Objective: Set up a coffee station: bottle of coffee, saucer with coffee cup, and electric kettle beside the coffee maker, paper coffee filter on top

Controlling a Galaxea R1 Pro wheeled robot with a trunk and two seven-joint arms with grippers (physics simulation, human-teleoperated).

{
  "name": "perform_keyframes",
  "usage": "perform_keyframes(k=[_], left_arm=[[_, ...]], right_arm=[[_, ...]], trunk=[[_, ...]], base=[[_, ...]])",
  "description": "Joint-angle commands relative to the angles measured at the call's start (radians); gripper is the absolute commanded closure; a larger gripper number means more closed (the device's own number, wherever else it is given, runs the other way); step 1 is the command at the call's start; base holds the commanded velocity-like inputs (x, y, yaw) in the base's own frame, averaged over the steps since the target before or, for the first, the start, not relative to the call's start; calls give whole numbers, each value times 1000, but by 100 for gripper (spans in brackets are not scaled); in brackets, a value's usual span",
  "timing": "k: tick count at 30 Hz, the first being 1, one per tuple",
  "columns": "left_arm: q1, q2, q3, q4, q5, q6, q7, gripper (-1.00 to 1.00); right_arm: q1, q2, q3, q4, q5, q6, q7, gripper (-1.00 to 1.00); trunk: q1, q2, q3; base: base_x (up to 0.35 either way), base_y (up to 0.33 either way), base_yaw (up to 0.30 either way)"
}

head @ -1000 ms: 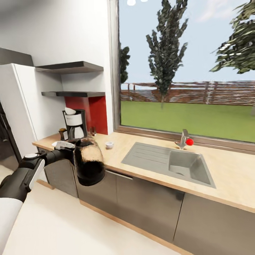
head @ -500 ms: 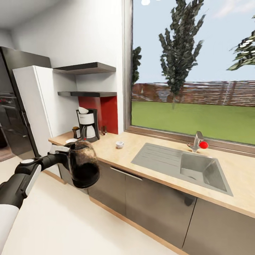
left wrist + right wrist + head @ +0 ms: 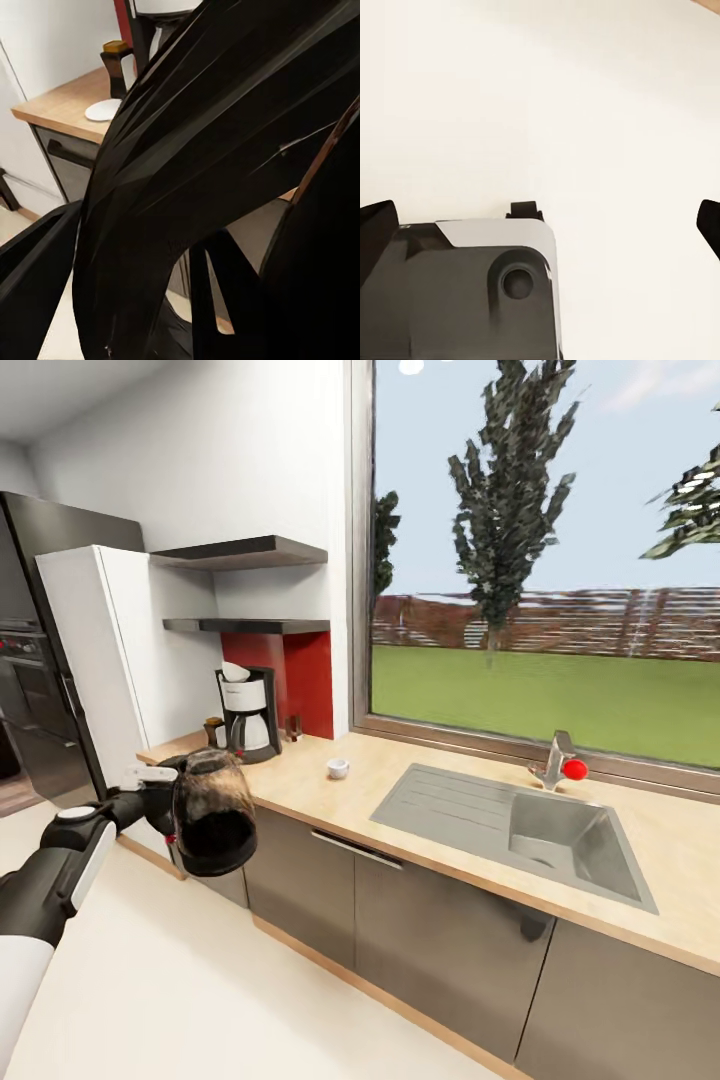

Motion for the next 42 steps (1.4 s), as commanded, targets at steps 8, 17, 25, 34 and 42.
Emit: perform_keyframes(k=[8, 17, 25, 34, 42], left_arm=[[2, -1, -4, -2, 12, 8, -1, 100], [2, -1, -1, 0, 12, 8, -1, 100], [2, 0, 1, 4, 12, 8, -1, 100], [2, -1, 0, 17, 12, 7, 85, 100], [3, 0, 0, 38, 13, 5, 120, 100]], right_arm=[[-1, -3, -8, 2, 11, -4, -3, -100], [-1, -4, -7, 2, 11, -5, -3, -100], [-1, -6, -7, 2, 13, -5, -3, -100], [-1, -7, -7, 3, 13, -5, -3, -100], [-1, -1, -7, 3, 14, -3, -3, -100]], trunk=[[0, -1, -1], [0, -1, -1], [0, -1, -1], [0, -1, -1], [0, -1, -1]], base=[[253, 0, 0], [332, 72, 0], [304, 205, 0], [272, 240, -130], [273, 230, -80]])
